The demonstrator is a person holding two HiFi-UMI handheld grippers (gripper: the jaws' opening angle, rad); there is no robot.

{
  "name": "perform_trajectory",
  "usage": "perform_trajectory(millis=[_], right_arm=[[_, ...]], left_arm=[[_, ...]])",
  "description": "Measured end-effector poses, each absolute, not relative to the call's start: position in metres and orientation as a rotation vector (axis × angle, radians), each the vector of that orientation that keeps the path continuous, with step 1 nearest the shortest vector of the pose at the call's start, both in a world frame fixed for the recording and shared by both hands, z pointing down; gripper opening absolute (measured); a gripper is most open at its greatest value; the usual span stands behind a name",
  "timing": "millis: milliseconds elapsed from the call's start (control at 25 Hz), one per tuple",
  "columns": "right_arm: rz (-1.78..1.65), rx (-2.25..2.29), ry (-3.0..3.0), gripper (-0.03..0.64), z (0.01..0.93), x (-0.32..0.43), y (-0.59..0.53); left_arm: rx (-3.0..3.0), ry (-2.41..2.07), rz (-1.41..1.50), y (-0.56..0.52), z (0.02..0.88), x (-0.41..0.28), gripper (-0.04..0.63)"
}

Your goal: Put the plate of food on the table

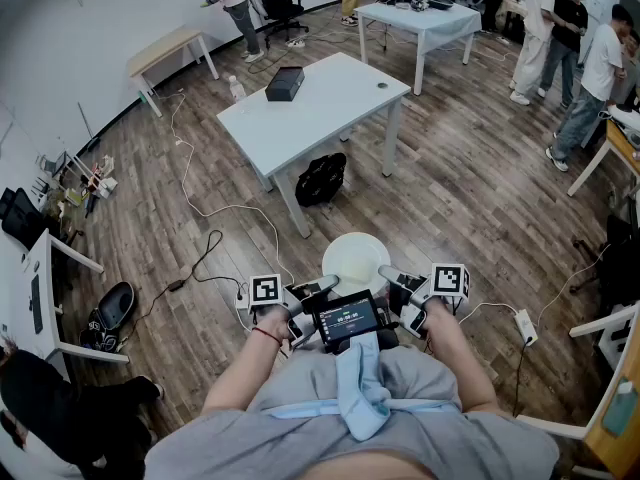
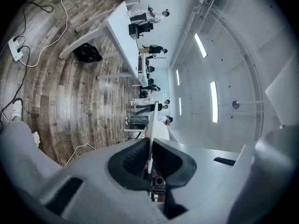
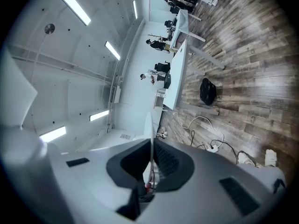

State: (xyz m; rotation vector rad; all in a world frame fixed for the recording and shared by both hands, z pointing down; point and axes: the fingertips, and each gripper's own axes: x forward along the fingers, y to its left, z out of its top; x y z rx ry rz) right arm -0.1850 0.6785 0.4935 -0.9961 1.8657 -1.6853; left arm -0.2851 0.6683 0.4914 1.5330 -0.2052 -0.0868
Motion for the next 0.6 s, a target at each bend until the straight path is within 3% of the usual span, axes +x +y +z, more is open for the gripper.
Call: perform_trajectory(millis=[600], right_arm=[[-1.705, -1.000, 1.877, 0.037, 0.493, -0.179, 0.664]], left_arm=[[1.541, -0.232, -0.083, 0.656, 0.492, -0.283, 0.029]])
